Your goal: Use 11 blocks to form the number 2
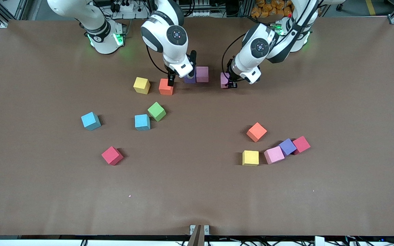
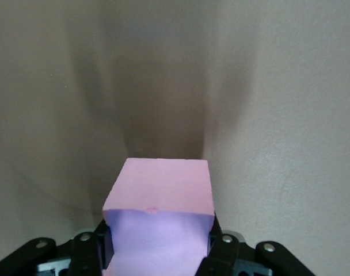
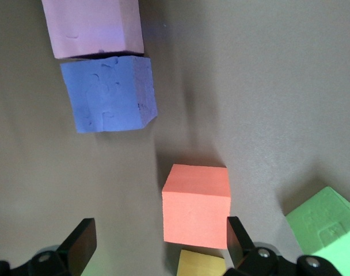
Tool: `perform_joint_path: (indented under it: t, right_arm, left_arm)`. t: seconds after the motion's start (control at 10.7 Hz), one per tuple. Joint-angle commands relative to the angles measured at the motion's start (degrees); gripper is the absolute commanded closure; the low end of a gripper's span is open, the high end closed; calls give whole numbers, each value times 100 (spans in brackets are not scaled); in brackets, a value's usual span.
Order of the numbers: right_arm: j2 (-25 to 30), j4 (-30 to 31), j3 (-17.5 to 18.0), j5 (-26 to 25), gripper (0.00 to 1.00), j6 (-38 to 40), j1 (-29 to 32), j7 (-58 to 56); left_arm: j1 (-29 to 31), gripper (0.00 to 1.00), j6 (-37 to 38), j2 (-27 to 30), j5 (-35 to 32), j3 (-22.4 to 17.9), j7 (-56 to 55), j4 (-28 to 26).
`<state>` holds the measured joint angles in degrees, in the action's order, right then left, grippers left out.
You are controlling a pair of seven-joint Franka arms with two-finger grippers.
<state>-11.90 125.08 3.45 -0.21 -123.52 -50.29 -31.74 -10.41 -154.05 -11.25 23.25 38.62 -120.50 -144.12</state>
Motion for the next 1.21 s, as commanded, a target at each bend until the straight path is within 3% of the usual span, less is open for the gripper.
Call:
perform_joint_path:
  t: [0.0,0.19,1.12]
  right_arm:
    - [197,489,15,-111,0,-468,36,-69]
    - [179,780,15,-102,0,-839,80,-78]
    - [56,764,24,-94,0,-866,274,-331]
  left_arm:
    - [-267,70,-597,-192,153,5,-79,-186]
    - [-522,70,-775,-298,153,5,-280,-187]
    - [-954,68,-1312,-597,162,-3,-325,-161]
